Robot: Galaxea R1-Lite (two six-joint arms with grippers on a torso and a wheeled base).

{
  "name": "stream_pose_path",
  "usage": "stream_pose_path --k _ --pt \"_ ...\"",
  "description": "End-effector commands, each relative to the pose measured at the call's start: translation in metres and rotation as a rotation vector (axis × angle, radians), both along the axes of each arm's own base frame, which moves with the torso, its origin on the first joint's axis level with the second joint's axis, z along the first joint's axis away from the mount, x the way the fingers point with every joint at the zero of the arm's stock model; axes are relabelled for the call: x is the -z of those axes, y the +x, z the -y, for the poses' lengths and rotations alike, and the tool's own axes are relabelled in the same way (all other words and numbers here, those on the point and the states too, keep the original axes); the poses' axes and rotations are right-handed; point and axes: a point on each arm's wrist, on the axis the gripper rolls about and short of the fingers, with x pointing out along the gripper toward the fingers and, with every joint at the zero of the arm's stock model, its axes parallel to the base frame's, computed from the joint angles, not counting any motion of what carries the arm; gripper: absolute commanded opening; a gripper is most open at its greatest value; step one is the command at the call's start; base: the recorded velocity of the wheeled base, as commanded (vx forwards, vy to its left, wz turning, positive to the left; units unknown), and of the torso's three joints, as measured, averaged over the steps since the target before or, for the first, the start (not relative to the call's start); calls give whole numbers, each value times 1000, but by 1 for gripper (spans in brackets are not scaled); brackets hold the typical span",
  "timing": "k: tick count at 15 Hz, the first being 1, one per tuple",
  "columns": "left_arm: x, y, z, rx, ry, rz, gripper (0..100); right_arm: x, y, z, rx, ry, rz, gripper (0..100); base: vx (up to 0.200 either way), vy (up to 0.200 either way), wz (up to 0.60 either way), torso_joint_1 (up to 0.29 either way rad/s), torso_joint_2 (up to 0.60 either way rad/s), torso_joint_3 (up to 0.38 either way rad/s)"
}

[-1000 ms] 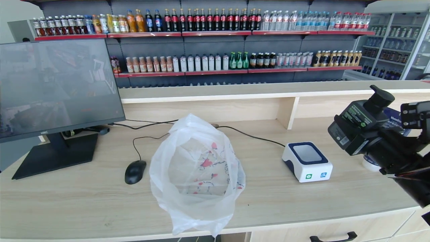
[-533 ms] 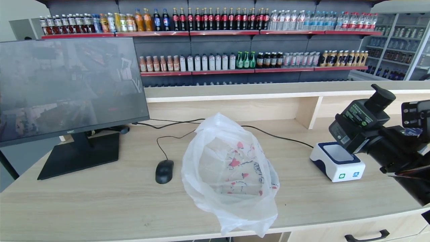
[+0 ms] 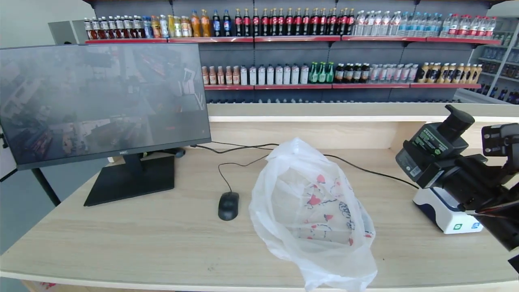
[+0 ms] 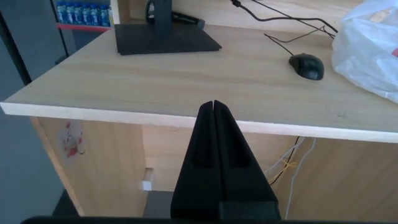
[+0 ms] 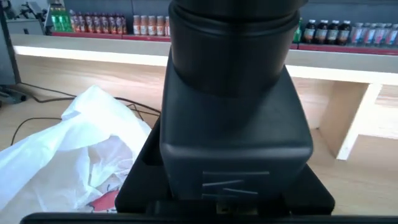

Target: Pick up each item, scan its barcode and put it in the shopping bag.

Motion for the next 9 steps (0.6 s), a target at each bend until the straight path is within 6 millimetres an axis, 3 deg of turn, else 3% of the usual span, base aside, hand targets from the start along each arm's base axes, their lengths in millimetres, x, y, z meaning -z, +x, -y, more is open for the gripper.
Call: stream_pose_path --k 1,2,5,9 --pt "0 0 0 0 0 -1 0 0 1 0 0 0 1 0 0 0 600 17 2 2" --pt "0 0 0 0 0 -1 0 0 1 0 0 0 2 0 0 0 600 2 -2 2" --pt "0 0 0 0 1 -1 0 2 8 -1 0 -1 -2 0 0 0 0 0 0 0" --pt "0 0 0 0 1 1 0 15 30 -17 -49 -6 -40 0 0 0 0 0 0 0"
